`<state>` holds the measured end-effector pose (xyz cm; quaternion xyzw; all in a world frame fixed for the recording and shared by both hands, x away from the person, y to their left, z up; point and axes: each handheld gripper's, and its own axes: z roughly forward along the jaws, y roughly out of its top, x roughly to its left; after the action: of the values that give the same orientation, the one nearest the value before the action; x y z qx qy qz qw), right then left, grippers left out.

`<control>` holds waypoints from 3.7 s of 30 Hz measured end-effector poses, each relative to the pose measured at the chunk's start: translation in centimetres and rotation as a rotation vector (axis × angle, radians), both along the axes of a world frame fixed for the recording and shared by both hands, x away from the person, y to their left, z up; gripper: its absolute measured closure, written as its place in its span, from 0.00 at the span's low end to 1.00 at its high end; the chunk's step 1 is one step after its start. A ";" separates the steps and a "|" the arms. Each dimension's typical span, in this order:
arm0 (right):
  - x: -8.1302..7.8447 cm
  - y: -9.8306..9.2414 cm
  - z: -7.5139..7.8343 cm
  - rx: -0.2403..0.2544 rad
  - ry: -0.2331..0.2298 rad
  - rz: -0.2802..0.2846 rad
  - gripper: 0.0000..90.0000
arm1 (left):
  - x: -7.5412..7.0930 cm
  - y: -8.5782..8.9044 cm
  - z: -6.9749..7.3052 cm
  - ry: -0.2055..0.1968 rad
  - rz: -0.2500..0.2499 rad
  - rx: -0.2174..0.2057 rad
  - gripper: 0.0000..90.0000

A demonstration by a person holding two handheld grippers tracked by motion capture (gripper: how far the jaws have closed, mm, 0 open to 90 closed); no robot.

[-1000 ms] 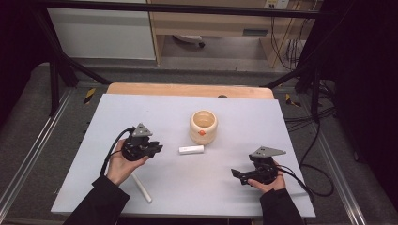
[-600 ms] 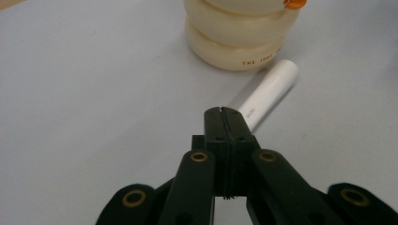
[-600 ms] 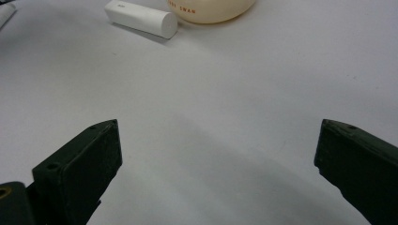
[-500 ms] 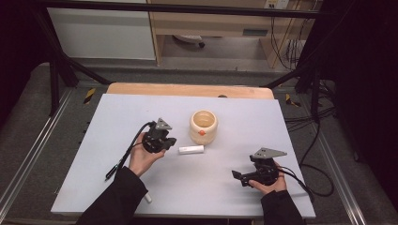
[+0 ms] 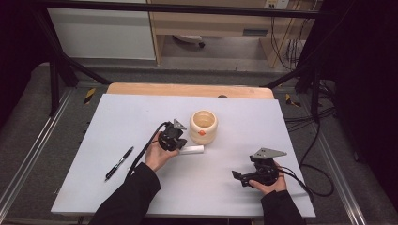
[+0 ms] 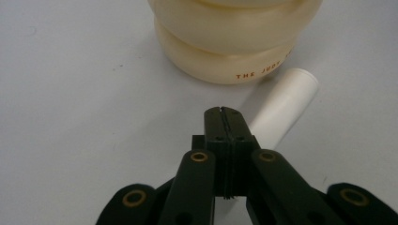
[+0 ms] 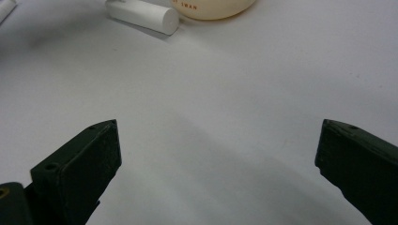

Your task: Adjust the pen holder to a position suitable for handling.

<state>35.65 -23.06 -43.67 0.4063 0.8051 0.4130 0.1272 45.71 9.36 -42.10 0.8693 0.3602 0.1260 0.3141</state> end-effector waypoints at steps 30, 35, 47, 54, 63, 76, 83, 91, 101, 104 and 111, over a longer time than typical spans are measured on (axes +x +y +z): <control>-0.1 0.1 -0.1 -0.008 0.004 0.007 0.02 | -3.1 -1.0 -0.3 0.000 -0.139 0.016 0.96; 0.0 0.1 -0.1 -0.013 0.005 0.012 0.02 | -3.5 -0.5 0.7 -0.022 -0.174 0.002 0.82; 0.0 0.2 -0.2 -0.012 0.017 0.014 0.02 | -3.8 -0.6 0.7 -0.015 -0.318 0.101 0.51; 0.0 0.2 -0.2 -0.018 0.015 0.018 0.02 | -3.4 -1.1 -0.3 0.024 -0.325 0.120 0.57; 0.0 0.2 -0.3 -0.020 0.015 0.023 0.02 | -3.0 -2.2 -0.6 0.022 -0.374 0.135 0.64; 0.0 0.2 -0.3 -0.024 0.023 0.025 0.02 | -2.5 -3.0 -0.9 0.030 -0.419 0.178 0.69; 0.0 0.3 -0.4 -0.028 0.023 0.027 0.02 | -2.4 -3.4 -0.7 0.056 -0.425 0.193 0.76; 0.0 0.3 -0.4 -0.027 0.024 0.027 0.02 | -2.4 -3.5 -0.6 0.074 -0.411 0.199 0.76; 0.0 0.3 -0.4 -0.031 0.023 0.032 0.02 | -2.2 -3.3 -0.5 0.088 -0.388 0.193 0.77; 0.0 0.3 -0.4 -0.030 0.024 0.033 0.02 | -2.3 -3.2 -0.2 0.085 -0.382 0.186 0.77; 0.0 0.2 -0.3 -0.029 0.026 0.032 0.02 | -2.5 -2.9 0.3 0.072 -0.357 0.180 0.77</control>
<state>35.67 -22.82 -44.02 0.3968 0.8190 0.3978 0.1162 43.21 6.46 -41.80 0.9478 0.1989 0.0687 0.2395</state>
